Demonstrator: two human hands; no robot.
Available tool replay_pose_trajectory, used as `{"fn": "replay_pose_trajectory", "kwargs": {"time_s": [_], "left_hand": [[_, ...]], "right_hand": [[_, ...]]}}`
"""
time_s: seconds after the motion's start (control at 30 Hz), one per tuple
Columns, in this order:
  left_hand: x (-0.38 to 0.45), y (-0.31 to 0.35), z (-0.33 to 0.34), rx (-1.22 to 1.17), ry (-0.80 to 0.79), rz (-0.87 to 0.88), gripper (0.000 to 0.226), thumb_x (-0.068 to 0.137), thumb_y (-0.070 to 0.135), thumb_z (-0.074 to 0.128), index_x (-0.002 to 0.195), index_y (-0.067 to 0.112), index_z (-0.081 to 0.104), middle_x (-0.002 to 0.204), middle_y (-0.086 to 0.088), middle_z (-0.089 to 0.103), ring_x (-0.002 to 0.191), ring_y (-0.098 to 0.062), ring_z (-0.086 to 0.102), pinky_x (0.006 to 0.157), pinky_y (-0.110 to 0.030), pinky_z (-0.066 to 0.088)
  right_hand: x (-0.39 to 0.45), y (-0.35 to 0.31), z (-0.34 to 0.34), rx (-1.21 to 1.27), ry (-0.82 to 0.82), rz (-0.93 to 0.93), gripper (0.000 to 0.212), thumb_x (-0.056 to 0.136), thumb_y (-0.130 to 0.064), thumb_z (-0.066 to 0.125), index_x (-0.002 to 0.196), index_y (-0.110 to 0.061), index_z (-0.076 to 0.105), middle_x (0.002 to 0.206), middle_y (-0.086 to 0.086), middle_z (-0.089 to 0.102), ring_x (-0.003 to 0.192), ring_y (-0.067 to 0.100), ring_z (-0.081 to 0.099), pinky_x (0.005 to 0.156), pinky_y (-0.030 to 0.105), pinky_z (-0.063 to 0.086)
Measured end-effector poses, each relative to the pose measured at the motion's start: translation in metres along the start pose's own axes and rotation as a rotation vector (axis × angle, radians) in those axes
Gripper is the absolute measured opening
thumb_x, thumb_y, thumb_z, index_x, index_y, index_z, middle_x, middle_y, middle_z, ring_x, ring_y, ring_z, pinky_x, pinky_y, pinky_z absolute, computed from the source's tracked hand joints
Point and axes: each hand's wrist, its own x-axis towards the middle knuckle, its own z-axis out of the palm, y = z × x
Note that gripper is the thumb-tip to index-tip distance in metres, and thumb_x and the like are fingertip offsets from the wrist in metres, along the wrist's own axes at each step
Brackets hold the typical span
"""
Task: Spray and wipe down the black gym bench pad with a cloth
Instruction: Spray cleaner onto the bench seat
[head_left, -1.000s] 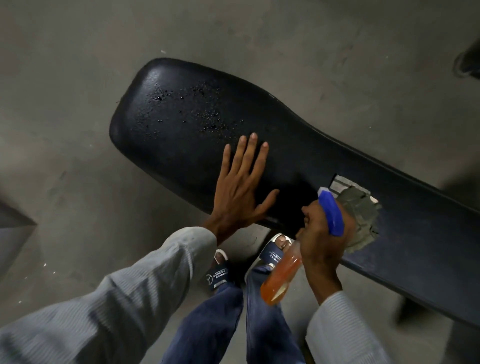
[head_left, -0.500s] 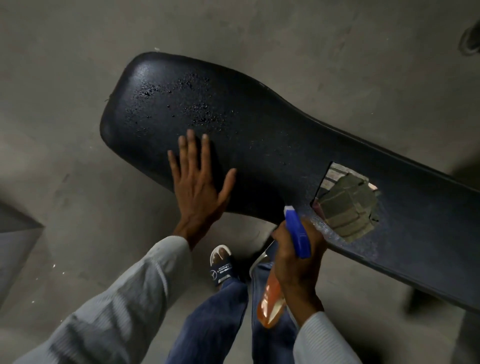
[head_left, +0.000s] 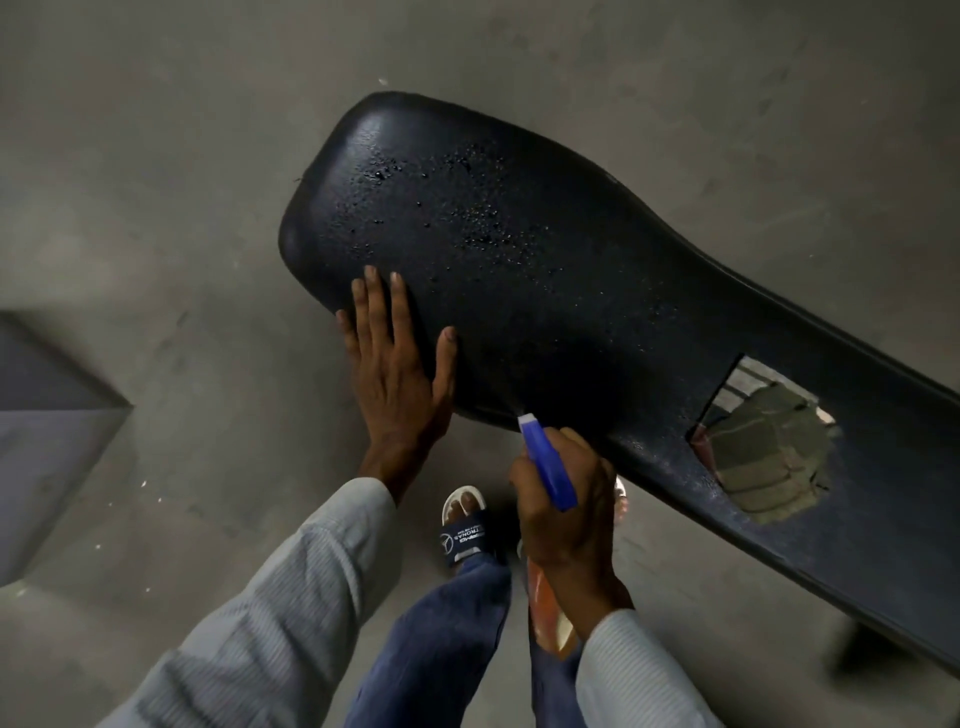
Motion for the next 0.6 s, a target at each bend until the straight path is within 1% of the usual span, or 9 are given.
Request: {"fn": "replay_pose_trajectory", "kwargs": {"time_s": [0.03, 0.1, 0.13, 0.17, 0.2, 0.27, 0.33, 0.43, 0.6], "left_hand": [[0.000, -0.003, -0.001, 0.001, -0.002, -0.001, 0.075, 0.111, 0.050, 0.043, 0.168, 0.004, 0.027, 0.177, -0.020, 0.019, 0.167, -0.036, 0.012, 0.135, -0.057, 0.010], [0.000, -0.005, -0.001, -0.004, -0.011, 0.008, 0.074, 0.111, 0.049, 0.043, 0.167, 0.004, 0.028, 0.177, -0.020, 0.020, 0.167, -0.036, 0.012, 0.136, -0.056, 0.010], [0.000, -0.004, -0.002, -0.009, -0.012, 0.009, 0.073, 0.111, 0.048, 0.044, 0.167, 0.003, 0.029, 0.177, -0.020, 0.021, 0.167, -0.036, 0.013, 0.136, -0.056, 0.010], [0.001, -0.003, -0.002, -0.013, -0.013, 0.010, 0.073, 0.111, 0.047, 0.045, 0.167, 0.002, 0.030, 0.177, -0.020, 0.021, 0.166, -0.036, 0.013, 0.135, -0.057, 0.010], [0.002, 0.000, -0.002, -0.016, -0.015, 0.018, 0.072, 0.111, 0.046, 0.046, 0.166, 0.002, 0.032, 0.176, -0.021, 0.022, 0.166, -0.037, 0.014, 0.135, -0.057, 0.011], [0.005, 0.010, 0.000, -0.010, -0.029, 0.065, 0.071, 0.110, 0.045, 0.047, 0.165, 0.001, 0.034, 0.176, -0.021, 0.024, 0.166, -0.038, 0.016, 0.135, -0.058, 0.010], [0.008, 0.026, 0.005, 0.002, -0.063, 0.150, 0.072, 0.110, 0.047, 0.048, 0.165, 0.002, 0.035, 0.176, -0.021, 0.024, 0.166, -0.037, 0.016, 0.136, -0.056, 0.006], [0.011, 0.053, 0.015, -0.007, -0.136, 0.260, 0.078, 0.109, 0.054, 0.045, 0.168, 0.005, 0.029, 0.178, -0.020, 0.018, 0.167, -0.035, 0.012, 0.136, -0.055, 0.003], [0.007, 0.079, 0.024, -0.032, -0.188, 0.270, 0.083, 0.107, 0.060, 0.041, 0.169, 0.007, 0.024, 0.179, -0.018, 0.014, 0.168, -0.033, 0.008, 0.136, -0.056, 0.002]], "right_hand": [[0.001, -0.001, 0.001, 0.004, -0.013, 0.004, 0.028, 0.083, -0.043, 0.050, 0.066, -0.021, 0.048, 0.065, -0.004, 0.046, 0.056, 0.018, 0.048, 0.061, 0.040, 0.050], [0.000, -0.002, -0.001, 0.020, -0.034, 0.013, 0.028, 0.083, -0.046, 0.048, 0.068, -0.023, 0.047, 0.067, -0.005, 0.045, 0.061, 0.014, 0.049, 0.065, 0.018, 0.046], [-0.001, -0.002, -0.002, 0.018, -0.036, 0.016, 0.027, 0.083, -0.046, 0.047, 0.069, -0.023, 0.047, 0.067, -0.005, 0.045, 0.064, 0.013, 0.050, 0.066, 0.013, 0.043], [0.000, -0.002, -0.005, 0.011, -0.027, 0.023, 0.026, 0.084, -0.045, 0.049, 0.069, -0.023, 0.047, 0.067, -0.005, 0.045, 0.064, 0.014, 0.049, 0.064, 0.013, 0.042], [0.000, 0.000, -0.008, 0.006, -0.007, 0.032, 0.024, 0.084, -0.041, 0.051, 0.069, -0.023, 0.047, 0.067, -0.004, 0.045, 0.061, 0.015, 0.048, 0.063, 0.018, 0.043], [0.004, 0.002, -0.014, 0.019, 0.049, 0.073, 0.025, 0.084, -0.036, 0.056, 0.067, -0.020, 0.049, 0.065, 0.001, 0.047, 0.058, 0.019, 0.047, 0.060, 0.040, 0.046], [0.009, 0.004, -0.022, 0.050, 0.118, 0.121, 0.027, 0.084, -0.037, 0.058, 0.068, -0.015, 0.053, 0.065, 0.008, 0.052, 0.058, 0.025, 0.051, 0.061, 0.051, 0.049], [0.020, 0.002, -0.034, 0.103, 0.197, 0.119, 0.032, 0.082, -0.041, 0.056, 0.070, -0.012, 0.058, 0.065, 0.011, 0.056, 0.060, 0.025, 0.055, 0.065, 0.047, 0.052], [0.030, 0.003, -0.051, 0.147, 0.284, 0.148, 0.030, 0.079, -0.045, 0.056, 0.067, -0.018, 0.057, 0.063, 0.008, 0.055, 0.060, 0.027, 0.054, 0.064, 0.040, 0.047]]}}
